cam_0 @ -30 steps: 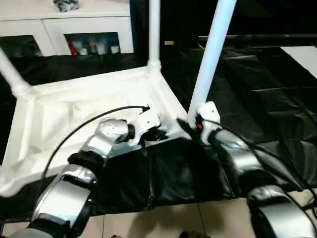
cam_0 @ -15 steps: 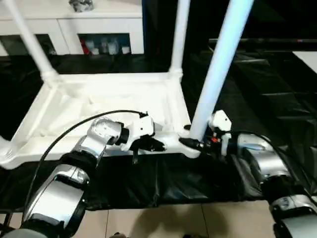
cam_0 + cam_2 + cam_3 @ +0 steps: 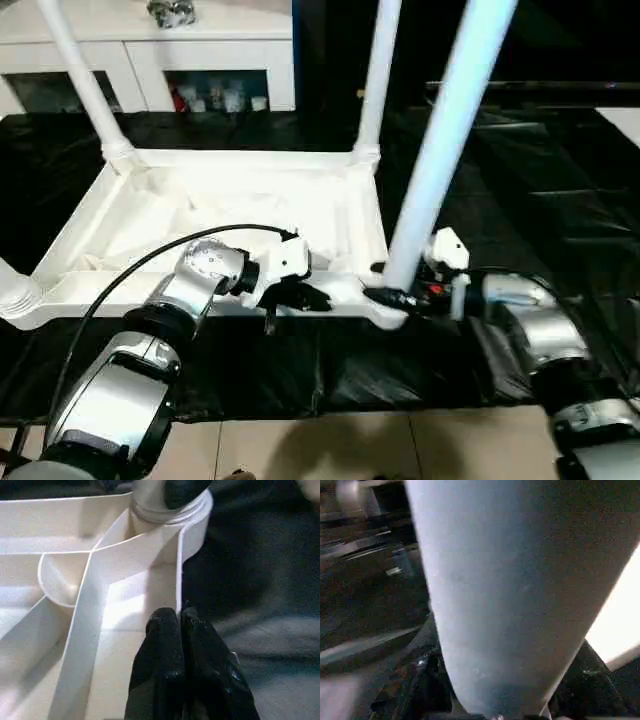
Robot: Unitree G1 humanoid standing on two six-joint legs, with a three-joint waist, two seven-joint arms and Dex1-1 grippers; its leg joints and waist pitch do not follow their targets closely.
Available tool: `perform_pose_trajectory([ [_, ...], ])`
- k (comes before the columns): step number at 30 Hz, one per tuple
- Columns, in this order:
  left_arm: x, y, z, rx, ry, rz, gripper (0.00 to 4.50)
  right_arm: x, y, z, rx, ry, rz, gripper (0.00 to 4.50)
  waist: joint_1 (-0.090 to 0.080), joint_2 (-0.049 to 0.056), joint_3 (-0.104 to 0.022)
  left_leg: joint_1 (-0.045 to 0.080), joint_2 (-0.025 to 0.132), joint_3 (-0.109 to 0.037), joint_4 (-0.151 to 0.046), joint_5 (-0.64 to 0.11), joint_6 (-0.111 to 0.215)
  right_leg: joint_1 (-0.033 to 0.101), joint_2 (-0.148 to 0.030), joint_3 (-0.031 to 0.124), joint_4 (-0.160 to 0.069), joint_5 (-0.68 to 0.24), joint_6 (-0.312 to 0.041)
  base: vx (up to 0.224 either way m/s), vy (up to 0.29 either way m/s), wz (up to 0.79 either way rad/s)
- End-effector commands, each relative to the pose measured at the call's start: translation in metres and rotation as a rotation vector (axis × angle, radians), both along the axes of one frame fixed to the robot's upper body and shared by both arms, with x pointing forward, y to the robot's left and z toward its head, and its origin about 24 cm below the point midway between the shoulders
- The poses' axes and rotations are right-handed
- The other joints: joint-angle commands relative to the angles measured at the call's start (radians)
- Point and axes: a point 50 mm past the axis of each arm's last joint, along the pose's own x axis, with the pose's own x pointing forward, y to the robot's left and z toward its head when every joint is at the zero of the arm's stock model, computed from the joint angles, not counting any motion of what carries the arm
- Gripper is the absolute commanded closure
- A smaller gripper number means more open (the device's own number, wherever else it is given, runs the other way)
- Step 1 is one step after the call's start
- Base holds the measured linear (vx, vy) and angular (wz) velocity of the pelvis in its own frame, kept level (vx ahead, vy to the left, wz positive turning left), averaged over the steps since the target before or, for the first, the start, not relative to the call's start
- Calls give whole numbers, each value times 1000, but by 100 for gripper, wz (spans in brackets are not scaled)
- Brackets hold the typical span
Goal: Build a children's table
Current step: Rotate leg to tighten
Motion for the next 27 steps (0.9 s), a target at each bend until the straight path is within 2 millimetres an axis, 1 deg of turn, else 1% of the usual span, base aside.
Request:
perform_pose_trajectory([
  [1, 9, -15, 6, -28, -47, 89, 450, 0, 10, -19, -19, 56, -120, 255, -11, -5, -51, 14, 0, 2, -73, -368, 17, 38, -46, 28, -97, -563, -139, 0, 0, 0],
  [2, 9, -18, 6, -31, -52, 100, 450, 1, 10, -20, -13, 56, -156, 255, -15, -6, -50, 17, -2, 1, -72, -383, 16, 35, -45, 25, -103, -599, -122, 0, 0, 0],
  [3, 9, -18, 6, -31, -52, 100, 450, 1, 10, -20, -13, 56, -157, 256, -21, -6, -50, 20, -4, -2, -71, -401, 17, 32, -44, 21, -111, -639, -99, 0, 0, 0],
  [4, 9, -27, 5, -44, -57, 110, 450, 4, 13, -23, -8, 56, -248, 256, -29, -6, -50, 16, -4, -5, -72, -408, 21, 34, -44, 20, -113, -647, -88, 0, 0, 0],
  [5, 8, -35, 4, -56, -61, 117, 450, 7, 15, -26, -1, 67, -336, 256, -32, -2, -49, 17, -3, -6, -73, -417, 21, 32, -45, 19, -115, -646, -88, 0, 0, 0],
  [6, 5, -52, 2, -68, -62, 104, 450, 14, 21, -32, -21, 106, -503, 256, -39, -2, -51, 14, -4, -10, -75, -419, 16, 34, -44, 17, -114, -640, -85, 0, 0, 0],
  [7, 4, -56, 2, -69, -62, 98, 450, 15, 22, -33, -31, 116, -539, 256, -49, 1, -52, 11, -5, -14, -78, -421, 5, 36, -42, 15, -110, -626, -88, 0, 0, 0],
  [8, 3, -57, 2, -69, -62, 98, 450, 15, 23, -34, -33, 117, -544, 256, -53, 1, -53, 9, -6, -16, -79, -429, 4, 38, -42, 12, -111, -620, -87, 0, 0, 0],
  [9, 2, -65, 1, -70, -60, 99, 450, 19, 28, -35, -47, 128, -604, 256, -63, 4, -53, 11, -5, -16, -79, -450, 14, 37, -43, 12, -117, -611, -89, 0, 0, 0],
  [10, 1, -69, 0, -71, -60, 99, 450, 20, 31, -35, -55, 128, -622, 256, -72, 7, -55, 9, -6, -18, -80, -456, 18, 39, -42, 11, -115, -586, -99, 0, 0, 0],
  [11, 1, -71, 0, -71, -60, 100, 450, 22, 33, -35, -60, 126, -635, 256, -76, 5, -55, 8, -7, -17, -80, -461, 21, 39, -41, 11, -116, -578, -103, 0, 0, 0],
  [12, 1, -73, 0, -66, -66, 100, 450, 23, 38, -32, -76, 102, -626, 256, -81, 6, -55, 11, -9, -15, -78, -474, 29, 34, -40, 13, -117, -570, -111, 0, 0, 0],
  [13, 1, -75, 0, -62, -72, 98, 450, 24, 42, -30, -95, 70, -613, 256, -84, 4, -56, 8, -8, -14, -78, -470, 35, 36, -41, 15, -114, -559, -119, 0, 0, 0],
  [14, 1, -76, 0, -58, -79, 101, 450, 26, 46, -27, -111, 36, -611, 200, -84, 1, -57, 6, -9, -14, -78, -462, 38, 38, -41, 16, -114, -553, -121, 0, 0, 0],
  [15, 3, -75, 1, -54, -89, 106, 450, 28, 48, -24, -109, 5, -613, 200, -83, 1, -57, 7, -8, -12, -78, -456, 41, 36, -42, 18, -112, -547, -126, 0, 0, 0],
  [16, 3, -75, 1, -54, -89, 106, 450, 28, 48, -24, -109, 5, -613, 186, -82, 0, -57, 7, -8, -11, -78, -452, 42, 36, -43, 19, -112, -545, -127, 0, 0, 0],
  [17, 3, -73, 2, -52, -94, 109, 450, 29, 47, -22, -89, 6, -624, 186, -80, -2, -59, 8, -8, -9, -77, -438, 48, 36, -43, 21, -112, -535, -136, 0, 0, 0],
  [18, 4, -70, 3, -49, -100, 112, 450, 30, 45, -20, -63, 10, -635, 180, -73, -1, -59, 12, -6, -5, -75, -426, 53, 33, -44, 25, -111, -514, -150, 0, 0, 0],
  [19, 4, -68, 3, -48, -102, 110, 450, 31, 44, -19, -48, 13, -636, 169, -72, -2, -59, 7, -4, -5, -77, -413, 58, 37, -43, 27, -105, -489, -159, 0, 0, 0],
  [20, 5, -64, 3, -44, -107, 104, 450, 32, 42, -17, -13, 15, -624, 158, -73, -4, -59, 3, -3, -5, -79, -409, 61, 40, -43, 27, -103, -481, -160, 0, 0, 0],
  [22, 5, -59, 3, -42, -111, 101, 450, 32, 39, -14, 0, 1, -603, 145, -72, 0, -61, -2, -2, -6, -80, -390, 67, 45, -44, 29, -97, -444, -170, 0, 0, 0],
  [23, 5, -56, 3, -43, -111, 95, 450, 32, 37, -13, -2, -7, -586, 137, -72, 0, -64, -5, -1, -5, -80, -370, 69, 48, -44, 31, -92, -405, -182, 0, 0, 0],
  [25, 5, -49, 3, -37, -107, 84, 450, 31, 32, -12, 4, -8, -542, 137, -70, -1, -65, -7, 0, -2, -78, -348, 79, 51, -44, 33, -86, -360, -205, 0, 0, 0],
  [27, 4, -41, 3, -30, -104, 69, 450, 28, 28, -11, 8, -10, -468, 137, -67, -1, -66, -6, 0, 0, -77, -330, 87, 54, -43, 33, -84, -330, -217, 0, 0, 0],
])
